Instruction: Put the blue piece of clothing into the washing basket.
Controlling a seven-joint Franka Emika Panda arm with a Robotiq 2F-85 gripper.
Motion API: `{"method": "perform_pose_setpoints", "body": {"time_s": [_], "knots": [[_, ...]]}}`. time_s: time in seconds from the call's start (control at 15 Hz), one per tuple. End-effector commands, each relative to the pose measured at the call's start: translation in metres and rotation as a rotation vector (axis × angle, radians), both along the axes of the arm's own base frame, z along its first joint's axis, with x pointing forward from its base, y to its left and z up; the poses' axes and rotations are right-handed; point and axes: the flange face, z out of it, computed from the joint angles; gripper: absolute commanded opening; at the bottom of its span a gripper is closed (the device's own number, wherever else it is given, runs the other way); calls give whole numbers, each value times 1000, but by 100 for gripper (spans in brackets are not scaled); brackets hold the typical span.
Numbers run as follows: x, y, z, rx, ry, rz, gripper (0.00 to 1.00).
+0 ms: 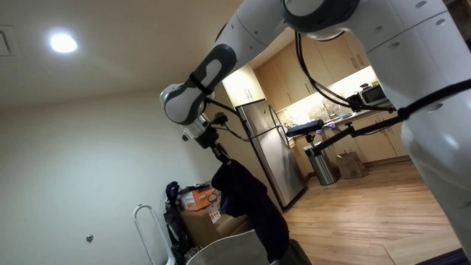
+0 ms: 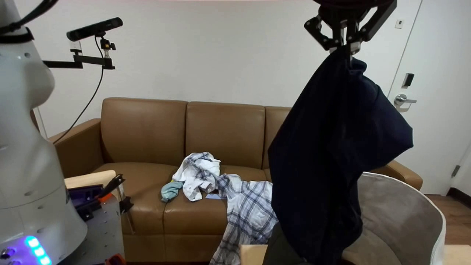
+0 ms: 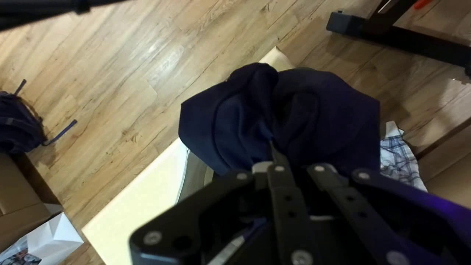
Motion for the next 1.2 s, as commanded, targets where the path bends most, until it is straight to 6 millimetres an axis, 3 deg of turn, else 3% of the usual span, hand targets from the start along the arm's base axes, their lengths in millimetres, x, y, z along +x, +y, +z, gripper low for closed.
{"method": "perform_pose_setpoints", "body": {"time_s": [0.0,0.2,0.47,0.67,0.87,1.13], "knots": [[0,2,2,0,-2,3,7],[8,6,10,-10,-7,-11,6],[44,16,35,-111,-125,14,5],[79,18,33,-116,-238,47,6],[101,6,-12,-81,-260,24,6],[90,-27,-99,-34,-204,-72,5]]}}
